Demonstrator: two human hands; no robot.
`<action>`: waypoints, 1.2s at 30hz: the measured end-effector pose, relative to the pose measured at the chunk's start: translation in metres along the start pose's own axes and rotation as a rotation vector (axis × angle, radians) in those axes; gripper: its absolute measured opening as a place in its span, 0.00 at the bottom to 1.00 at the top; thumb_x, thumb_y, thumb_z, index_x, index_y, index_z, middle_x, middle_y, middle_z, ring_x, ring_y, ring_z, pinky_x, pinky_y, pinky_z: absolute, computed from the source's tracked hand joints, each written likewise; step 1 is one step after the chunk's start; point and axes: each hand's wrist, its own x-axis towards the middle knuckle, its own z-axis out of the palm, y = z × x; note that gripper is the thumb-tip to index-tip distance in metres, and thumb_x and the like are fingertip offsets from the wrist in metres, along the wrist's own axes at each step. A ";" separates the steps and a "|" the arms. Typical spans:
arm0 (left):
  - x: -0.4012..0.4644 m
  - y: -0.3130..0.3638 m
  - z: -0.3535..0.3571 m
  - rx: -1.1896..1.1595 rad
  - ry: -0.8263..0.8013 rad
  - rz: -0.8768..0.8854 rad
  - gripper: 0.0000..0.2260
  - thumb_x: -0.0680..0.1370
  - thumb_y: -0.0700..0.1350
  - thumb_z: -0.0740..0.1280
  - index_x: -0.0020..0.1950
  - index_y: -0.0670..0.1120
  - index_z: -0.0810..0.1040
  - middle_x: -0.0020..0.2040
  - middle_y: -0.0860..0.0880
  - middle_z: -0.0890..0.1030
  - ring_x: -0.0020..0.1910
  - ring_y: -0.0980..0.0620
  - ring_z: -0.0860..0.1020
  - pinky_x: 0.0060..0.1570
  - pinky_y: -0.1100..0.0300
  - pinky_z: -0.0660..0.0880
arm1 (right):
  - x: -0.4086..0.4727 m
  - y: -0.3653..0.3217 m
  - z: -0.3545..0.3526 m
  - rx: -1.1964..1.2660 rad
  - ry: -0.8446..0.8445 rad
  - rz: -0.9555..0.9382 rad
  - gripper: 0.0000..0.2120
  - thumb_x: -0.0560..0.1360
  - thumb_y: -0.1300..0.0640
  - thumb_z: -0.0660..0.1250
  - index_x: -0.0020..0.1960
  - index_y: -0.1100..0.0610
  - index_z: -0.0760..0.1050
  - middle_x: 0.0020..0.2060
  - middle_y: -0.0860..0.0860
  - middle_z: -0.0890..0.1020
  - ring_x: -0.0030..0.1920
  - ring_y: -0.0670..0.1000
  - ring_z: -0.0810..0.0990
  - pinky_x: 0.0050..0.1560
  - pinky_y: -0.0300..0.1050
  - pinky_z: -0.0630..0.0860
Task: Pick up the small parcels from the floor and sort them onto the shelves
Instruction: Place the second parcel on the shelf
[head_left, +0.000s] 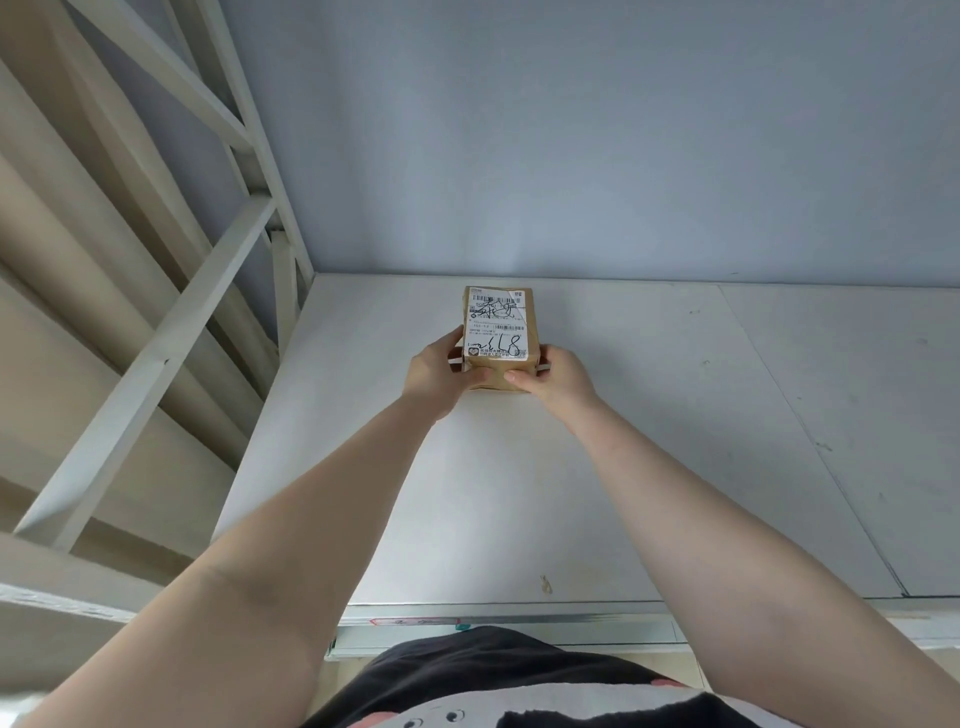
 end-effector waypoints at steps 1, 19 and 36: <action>0.001 0.000 0.000 0.005 0.002 0.004 0.31 0.71 0.47 0.76 0.73 0.54 0.72 0.60 0.52 0.83 0.55 0.53 0.79 0.47 0.65 0.72 | 0.001 0.000 0.000 -0.009 0.004 -0.005 0.21 0.68 0.57 0.75 0.60 0.59 0.78 0.54 0.56 0.84 0.51 0.57 0.83 0.57 0.52 0.78; 0.000 0.007 0.007 0.035 0.037 0.034 0.27 0.71 0.44 0.76 0.69 0.53 0.76 0.56 0.53 0.82 0.54 0.53 0.78 0.36 0.71 0.70 | 0.003 -0.001 0.003 -0.033 0.046 0.009 0.23 0.68 0.56 0.76 0.60 0.60 0.77 0.54 0.56 0.84 0.52 0.56 0.83 0.56 0.48 0.77; -0.006 0.005 0.017 0.001 0.088 0.009 0.31 0.71 0.46 0.76 0.73 0.50 0.72 0.63 0.49 0.81 0.61 0.49 0.78 0.43 0.65 0.71 | 0.001 -0.002 -0.001 -0.077 0.019 0.013 0.30 0.70 0.53 0.74 0.68 0.60 0.71 0.59 0.54 0.82 0.57 0.55 0.81 0.55 0.43 0.72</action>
